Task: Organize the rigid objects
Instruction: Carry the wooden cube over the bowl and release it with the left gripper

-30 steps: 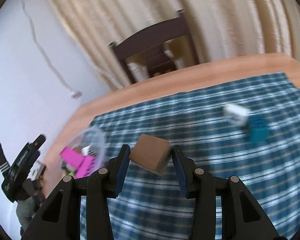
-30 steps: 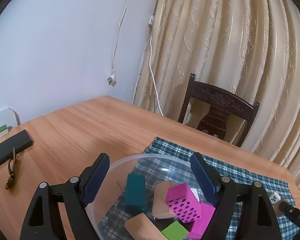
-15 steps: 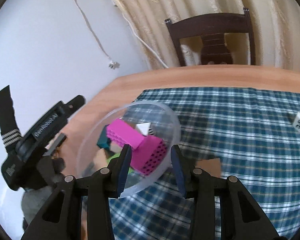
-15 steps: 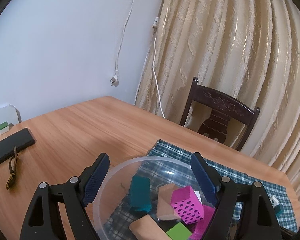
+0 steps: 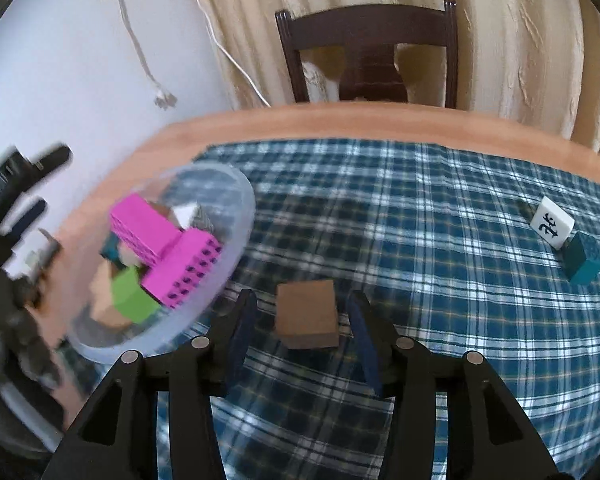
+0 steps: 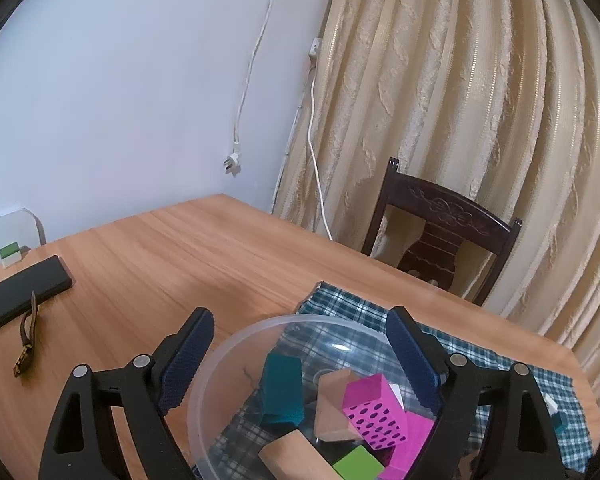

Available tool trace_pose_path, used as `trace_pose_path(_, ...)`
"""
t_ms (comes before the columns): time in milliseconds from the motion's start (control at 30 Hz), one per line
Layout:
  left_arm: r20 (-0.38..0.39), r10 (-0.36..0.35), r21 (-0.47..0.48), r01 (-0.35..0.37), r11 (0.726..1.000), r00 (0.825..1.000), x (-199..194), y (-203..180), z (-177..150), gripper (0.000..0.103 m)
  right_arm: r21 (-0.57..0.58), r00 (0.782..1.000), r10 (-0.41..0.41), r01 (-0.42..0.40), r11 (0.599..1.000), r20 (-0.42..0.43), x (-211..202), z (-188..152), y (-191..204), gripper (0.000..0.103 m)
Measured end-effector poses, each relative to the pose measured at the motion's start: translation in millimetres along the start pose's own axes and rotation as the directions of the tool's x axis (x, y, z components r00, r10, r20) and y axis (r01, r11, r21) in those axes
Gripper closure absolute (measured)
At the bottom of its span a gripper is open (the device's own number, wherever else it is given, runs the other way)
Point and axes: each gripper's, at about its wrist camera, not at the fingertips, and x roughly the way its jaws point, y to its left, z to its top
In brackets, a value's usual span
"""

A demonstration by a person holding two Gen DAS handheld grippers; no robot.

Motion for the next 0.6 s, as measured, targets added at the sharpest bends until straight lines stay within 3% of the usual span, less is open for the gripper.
trace_pose_path(100, -0.023, -0.006, 0.002, 0.006, 1.0, 1.0, 7.7, -1.0, -1.4, 0.056, -0.001, 1.0, -0.002, 0.002, 1.0, 0.002, -0.3, 0.2, 0.2, 0.012)
trace_pose_path(200, -0.031, 0.002, 0.013, -0.002, 1.0, 1.0, 12.0, -3.1, -1.7, 0.069, -0.003, 1.0, -0.005, 0.005, 1.0, 0.0, 0.0, 0.2, 0.5, 0.012)
trace_pose_path(333, -0.004, 0.003, 0.03, -0.003, 1.0, 1.0, 6.1, -5.0, -0.9, 0.07, -0.008, 1.0, -0.006, 0.006, 1.0, 0.0, -0.5, 0.1, 1.5, 0.012)
trace_pose_path(600, 0.098, 0.138, 0.022, -0.141, 0.99, 0.986, -29.2, 14.6, 8.1, 0.07, -0.019, 1.0, -0.003, 0.003, 1.0, 0.003, -1.5, 1.2, 1.8, 0.012)
